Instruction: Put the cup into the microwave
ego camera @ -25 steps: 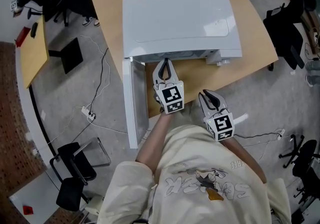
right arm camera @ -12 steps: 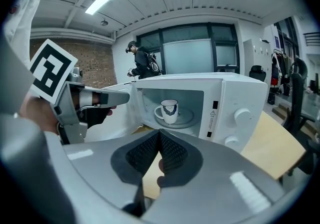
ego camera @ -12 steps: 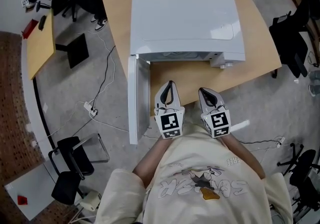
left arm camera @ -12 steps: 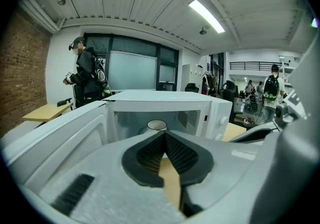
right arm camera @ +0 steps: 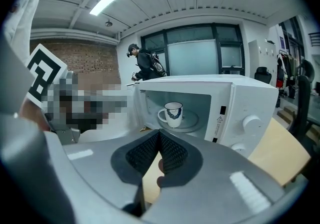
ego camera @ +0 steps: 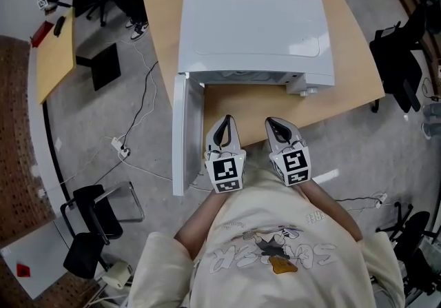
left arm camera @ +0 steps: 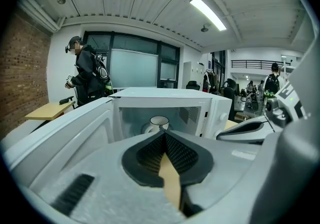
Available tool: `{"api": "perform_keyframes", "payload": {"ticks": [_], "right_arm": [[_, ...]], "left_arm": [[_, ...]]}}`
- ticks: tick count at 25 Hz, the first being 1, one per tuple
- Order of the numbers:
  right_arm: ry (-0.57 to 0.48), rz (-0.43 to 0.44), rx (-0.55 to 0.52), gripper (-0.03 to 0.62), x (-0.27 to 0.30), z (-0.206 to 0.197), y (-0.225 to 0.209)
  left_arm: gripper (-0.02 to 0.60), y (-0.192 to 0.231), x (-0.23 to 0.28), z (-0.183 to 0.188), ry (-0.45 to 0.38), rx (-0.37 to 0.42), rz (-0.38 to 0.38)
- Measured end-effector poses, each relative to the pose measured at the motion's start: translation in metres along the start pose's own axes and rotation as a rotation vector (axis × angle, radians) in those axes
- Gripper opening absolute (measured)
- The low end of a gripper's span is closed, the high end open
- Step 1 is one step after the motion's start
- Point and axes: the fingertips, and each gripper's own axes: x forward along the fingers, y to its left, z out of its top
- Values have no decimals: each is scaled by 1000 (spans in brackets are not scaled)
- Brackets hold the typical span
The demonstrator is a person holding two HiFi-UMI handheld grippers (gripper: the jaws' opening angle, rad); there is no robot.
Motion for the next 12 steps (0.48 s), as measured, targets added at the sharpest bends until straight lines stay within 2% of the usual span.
{"api": "perform_keyframes", "payload": {"ticks": [12], "right_arm": [[-8,-3,-9,6,-2,5,-1]], "left_arm": [[3,-8,-1,4,-7,16,-20]]}}
